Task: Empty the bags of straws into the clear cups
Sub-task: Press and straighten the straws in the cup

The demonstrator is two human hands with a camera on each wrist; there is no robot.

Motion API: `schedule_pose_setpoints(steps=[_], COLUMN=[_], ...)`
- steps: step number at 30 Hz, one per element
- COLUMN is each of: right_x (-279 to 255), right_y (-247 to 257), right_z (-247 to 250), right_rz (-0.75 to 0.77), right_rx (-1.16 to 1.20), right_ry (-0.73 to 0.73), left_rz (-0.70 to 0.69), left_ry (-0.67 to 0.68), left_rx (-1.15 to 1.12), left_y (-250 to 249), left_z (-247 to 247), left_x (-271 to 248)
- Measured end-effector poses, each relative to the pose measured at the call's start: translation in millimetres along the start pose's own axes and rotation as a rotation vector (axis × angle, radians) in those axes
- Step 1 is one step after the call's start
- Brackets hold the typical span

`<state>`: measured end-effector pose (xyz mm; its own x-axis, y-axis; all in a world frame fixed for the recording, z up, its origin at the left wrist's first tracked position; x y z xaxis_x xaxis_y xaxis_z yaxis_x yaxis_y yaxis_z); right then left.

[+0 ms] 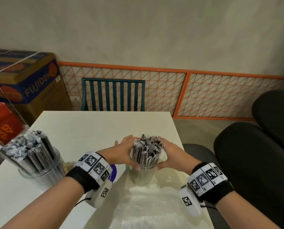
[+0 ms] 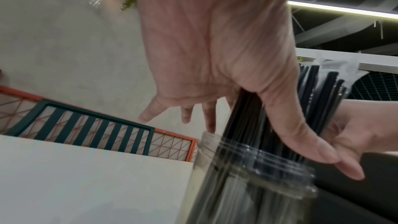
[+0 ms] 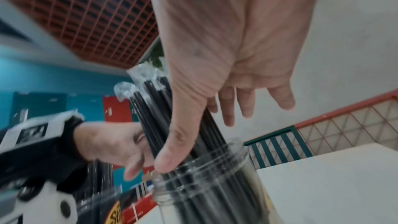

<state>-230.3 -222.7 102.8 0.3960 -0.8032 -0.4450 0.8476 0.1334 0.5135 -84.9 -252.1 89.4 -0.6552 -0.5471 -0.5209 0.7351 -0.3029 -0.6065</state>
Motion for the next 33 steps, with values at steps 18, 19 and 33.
schedule_pose_setpoints(steps=[18,19,33], right_x=[-2.9,-3.6,-19.8], right_y=[13.1,12.8,32.0], right_z=[-14.8,-17.3,-11.4], right_rz=[0.142,0.146,0.298], right_rx=[0.383,0.371,0.116], right_ry=[-0.297,-0.279,-0.398], left_rz=[-0.146,-0.162,-0.24], left_ry=[-0.357,-0.335,-0.452], left_rx=[-0.31,-0.337,-0.011], left_y=[-7.6,-6.6,-25.4], left_z=[-8.1,-9.3,-7.2], left_x=[-10.5,-11.3,-22.8])
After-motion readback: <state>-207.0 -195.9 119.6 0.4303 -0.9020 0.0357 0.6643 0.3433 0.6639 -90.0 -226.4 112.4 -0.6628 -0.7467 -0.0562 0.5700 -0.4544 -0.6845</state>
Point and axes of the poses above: each hand's wrist, its own x-axis towards the middle knuckle, its own z-axis out of the back of the hand, y = z × x, the point moved 7 cm from there along x, towards the middle knuckle, and after that the axes turned 15 degrees about y, right-handed, at the moved point
